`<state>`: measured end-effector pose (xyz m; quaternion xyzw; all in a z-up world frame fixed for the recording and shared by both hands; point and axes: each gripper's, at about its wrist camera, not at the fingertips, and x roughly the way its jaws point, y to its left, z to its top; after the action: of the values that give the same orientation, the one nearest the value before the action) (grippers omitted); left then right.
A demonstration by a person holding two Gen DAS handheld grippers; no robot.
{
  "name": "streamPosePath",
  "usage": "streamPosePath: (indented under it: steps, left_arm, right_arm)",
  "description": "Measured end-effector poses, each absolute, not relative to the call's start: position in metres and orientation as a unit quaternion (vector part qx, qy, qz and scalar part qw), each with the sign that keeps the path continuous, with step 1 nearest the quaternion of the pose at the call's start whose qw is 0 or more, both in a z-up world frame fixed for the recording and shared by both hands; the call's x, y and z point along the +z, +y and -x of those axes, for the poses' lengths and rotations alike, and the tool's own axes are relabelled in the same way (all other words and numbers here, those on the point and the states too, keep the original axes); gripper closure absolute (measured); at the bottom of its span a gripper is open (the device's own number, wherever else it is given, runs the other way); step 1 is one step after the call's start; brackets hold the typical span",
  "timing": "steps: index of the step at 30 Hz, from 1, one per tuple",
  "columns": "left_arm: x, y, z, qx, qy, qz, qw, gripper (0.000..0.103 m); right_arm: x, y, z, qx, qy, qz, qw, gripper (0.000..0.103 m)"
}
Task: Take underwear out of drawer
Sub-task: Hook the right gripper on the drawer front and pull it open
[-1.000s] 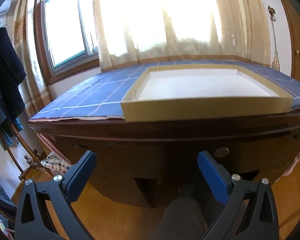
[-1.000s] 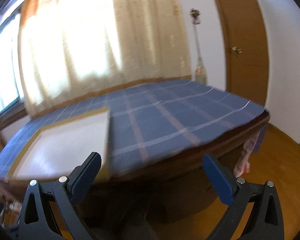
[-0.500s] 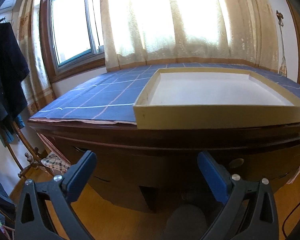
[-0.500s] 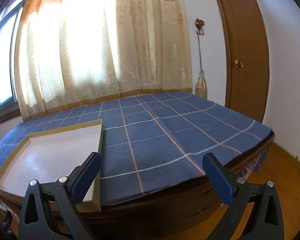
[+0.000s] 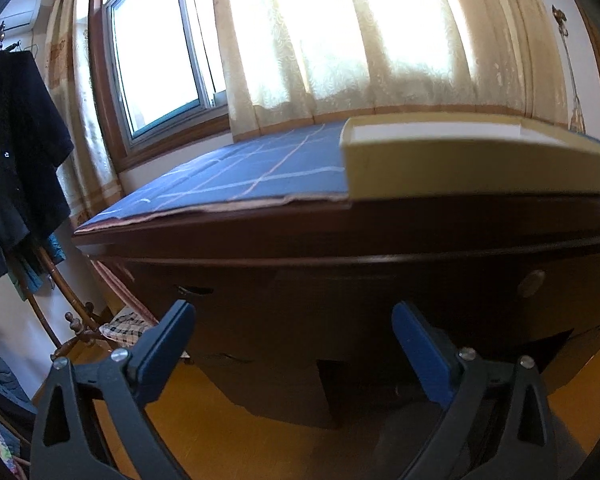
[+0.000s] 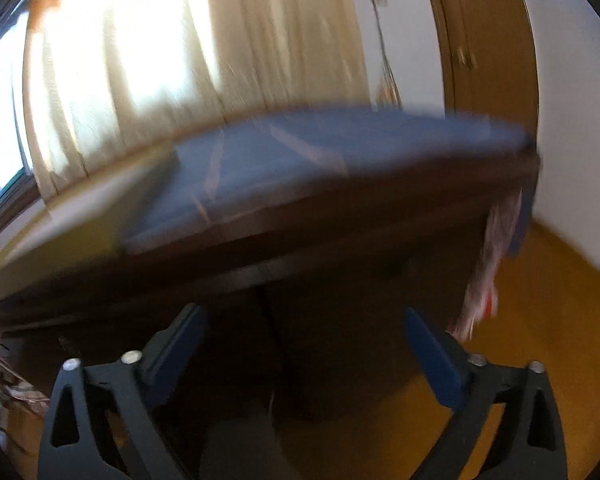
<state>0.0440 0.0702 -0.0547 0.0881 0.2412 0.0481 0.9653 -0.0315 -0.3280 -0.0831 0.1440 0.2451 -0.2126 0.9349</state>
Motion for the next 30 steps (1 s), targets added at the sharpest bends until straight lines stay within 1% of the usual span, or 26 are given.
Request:
streamPosePath:
  steps: [1, 3, 6, 9, 10, 11, 12, 13, 15, 17, 19, 21, 25, 28, 30]
  left_arm:
    - [-0.056, 0.072, -0.045, 0.048, 0.242, -0.085, 0.965, 0.005]
    - [-0.059, 0.076, -0.049, 0.048, 0.249, -0.072, 0.965, 0.01]
    - [-0.066, 0.083, -0.055, 0.041, 0.264, -0.047, 0.963, 0.013]
    - [-0.071, 0.085, -0.058, 0.049, 0.268, -0.044, 0.961, 0.014]
    - [-0.072, 0.085, -0.059, 0.053, 0.267, -0.046, 0.961, 0.014]
    - [-0.073, 0.084, -0.06, 0.056, 0.267, -0.049, 0.961, 0.014]
    - [-0.074, 0.083, -0.061, 0.061, 0.265, -0.055, 0.961, 0.014]
    - [-0.074, 0.083, -0.062, 0.068, 0.263, -0.061, 0.96, 0.014]
    - [-0.075, 0.084, -0.064, 0.085, 0.26, -0.069, 0.96, 0.014]
    - [-0.076, 0.089, -0.067, 0.095, 0.261, -0.065, 0.959, 0.014]
    - [-0.075, 0.092, -0.07, 0.089, 0.262, -0.056, 0.959, 0.014]
    - [-0.075, 0.091, -0.072, 0.075, 0.26, -0.059, 0.961, 0.014]
    - [-0.071, 0.089, -0.073, 0.055, 0.255, -0.054, 0.964, 0.013]
    - [-0.067, 0.085, -0.066, 0.037, 0.233, -0.06, 0.97, 0.013]
    - [-0.064, 0.073, -0.056, 0.02, 0.203, -0.082, 0.976, 0.013]
  right_arm:
    - [-0.092, -0.336, 0.029, -0.203, 0.259, -0.169, 0.929, 0.023]
    - [-0.101, -0.344, 0.02, -0.185, 0.275, -0.195, 0.923, 0.034]
    - [-0.103, -0.351, 0.008, -0.149, 0.272, -0.222, 0.924, 0.035]
    - [-0.101, -0.354, -0.001, -0.14, 0.256, -0.233, 0.928, 0.035]
    - [-0.101, -0.356, -0.004, -0.147, 0.256, -0.236, 0.926, 0.042]
    - [-0.102, -0.356, -0.007, -0.153, 0.26, -0.236, 0.924, 0.045]
    - [-0.101, -0.356, -0.009, -0.154, 0.258, -0.239, 0.923, 0.05]
    - [-0.101, -0.357, -0.008, -0.165, 0.256, -0.235, 0.923, 0.058]
    - [-0.101, -0.362, -0.005, -0.165, 0.249, -0.241, 0.923, 0.064]
    - [-0.101, -0.37, -0.001, -0.167, 0.251, -0.253, 0.919, 0.064]
    - [-0.104, -0.37, -0.003, -0.134, 0.264, -0.266, 0.918, 0.064]
    - [-0.102, -0.362, -0.005, -0.111, 0.266, -0.263, 0.921, 0.07]
    - [-0.106, -0.368, -0.004, -0.095, 0.265, -0.294, 0.914, 0.07]
    - [-0.095, -0.362, 0.008, -0.113, 0.244, -0.256, 0.929, 0.07]
    - [-0.084, -0.353, 0.02, -0.134, 0.217, -0.221, 0.941, 0.07]
